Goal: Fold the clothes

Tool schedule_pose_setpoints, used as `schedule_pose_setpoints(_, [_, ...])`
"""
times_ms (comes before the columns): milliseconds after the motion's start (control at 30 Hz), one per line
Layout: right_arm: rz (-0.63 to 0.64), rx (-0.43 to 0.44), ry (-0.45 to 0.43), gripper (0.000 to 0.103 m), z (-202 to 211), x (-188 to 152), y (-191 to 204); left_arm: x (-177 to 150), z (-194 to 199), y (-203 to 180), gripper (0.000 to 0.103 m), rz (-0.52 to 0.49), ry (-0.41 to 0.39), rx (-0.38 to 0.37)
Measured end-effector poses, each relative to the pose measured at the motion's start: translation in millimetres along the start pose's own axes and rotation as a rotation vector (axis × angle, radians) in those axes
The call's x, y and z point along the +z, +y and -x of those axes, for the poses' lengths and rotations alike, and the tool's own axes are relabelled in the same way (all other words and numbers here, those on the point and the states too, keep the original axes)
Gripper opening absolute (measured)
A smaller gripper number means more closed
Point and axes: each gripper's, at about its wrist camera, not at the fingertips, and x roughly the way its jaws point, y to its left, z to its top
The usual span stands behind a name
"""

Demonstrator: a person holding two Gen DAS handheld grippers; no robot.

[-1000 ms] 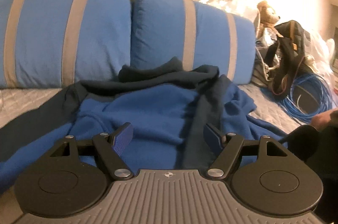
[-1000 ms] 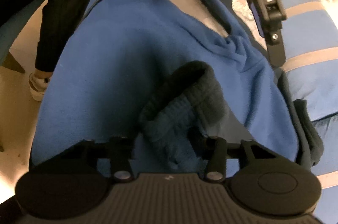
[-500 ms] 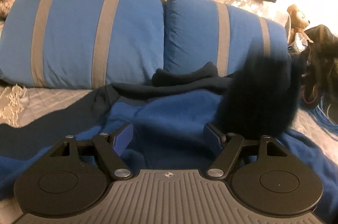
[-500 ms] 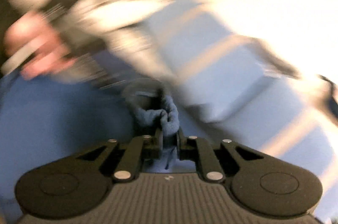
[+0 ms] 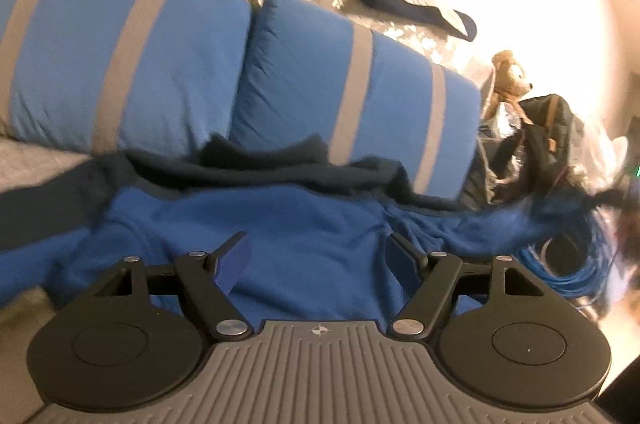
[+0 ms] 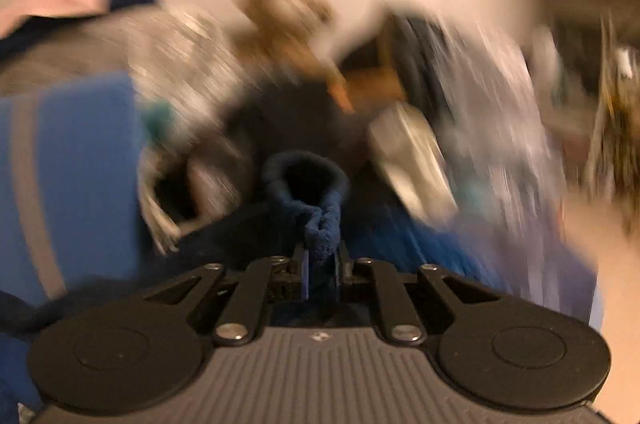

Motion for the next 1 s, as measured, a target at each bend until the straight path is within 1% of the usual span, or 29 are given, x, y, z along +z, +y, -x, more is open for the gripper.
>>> schedule_pose_setpoints(33, [-0.028,-0.019,0.030,0.012,-8.1,-11.9,-10.5,-1.2,-2.1,-1.7,0.073,-0.006,0.003,0.004])
schedule_pose_setpoints(133, [-0.088,-0.030,0.083,0.012,-23.3,-38.6,-31.7,-4.4,-7.5,-6.6,0.073,-0.032,0.008,0.017])
schedule_pose_setpoints(233, [-0.129,-0.024,0.122,0.013,-25.4,-45.9,-36.0,-7.4,-10.9,-11.3,0.073,-0.069,0.010,0.024])
schedule_pose_setpoints(267, [-0.129,-0.028,0.139,0.016,-25.4,-47.0,-36.1,-8.9,-11.6,-12.5,0.073,-0.081,0.013,0.026])
schedule_pose_setpoints(300, [-0.128,-0.031,0.156,0.024,-25.5,-48.3,-36.7,-10.4,-12.2,-13.6,0.073,-0.093,0.016,0.028])
schedule_pose_setpoints(333, [-0.123,-0.038,0.173,0.046,-26.1,-47.7,-36.2,-11.4,-12.3,-14.2,0.073,-0.100,0.020,0.028])
schedule_pose_setpoints(367, [-0.117,-0.045,0.190,0.059,-26.9,-46.6,-35.4,-12.0,-12.2,-14.5,0.073,-0.104,0.023,0.028])
schedule_pose_setpoints(400, [-0.117,-0.041,0.193,0.067,-23.2,-46.4,-34.9,-11.8,-11.2,-14.0,0.073,-0.103,0.023,0.027])
schedule_pose_setpoints(433, [-0.118,-0.032,0.193,0.087,-18.3,-46.4,-34.4,-11.5,-10.1,-13.3,0.073,-0.100,0.022,0.027])
schedule_pose_setpoints(467, [-0.119,-0.032,0.189,0.100,-12.1,-46.4,-34.0,-11.2,-9.1,-12.7,0.073,-0.098,0.021,0.026])
schedule_pose_setpoints(567, [-0.103,0.003,0.177,0.103,8.1,-41.0,-28.5,-7.1,-2.7,-9.5,0.073,-0.092,0.006,0.039])
schedule_pose_setpoints(667, [-0.072,0.044,0.182,0.103,28.6,-33.1,-19.5,-0.2,5.0,-7.2,0.073,-0.093,-0.012,0.055])
schedule_pose_setpoints(800, [0.003,0.084,0.193,0.103,54.2,-20.0,-3.5,11.2,17.6,-4.0,0.073,-0.099,-0.024,0.080])
schedule_pose_setpoints(867, [0.030,0.091,0.207,0.103,67.2,-13.3,4.2,14.2,23.8,-1.4,0.073,-0.088,-0.019,0.084])
schedule_pose_setpoints(933, [0.051,0.094,0.239,0.103,79.7,-6.6,10.6,15.1,29.6,0.3,0.073,-0.082,-0.005,0.081])
schedule_pose_setpoints(1000, [0.067,0.116,0.267,0.103,94.7,-0.7,17.1,15.5,36.6,1.2,0.073,-0.095,0.006,0.082])
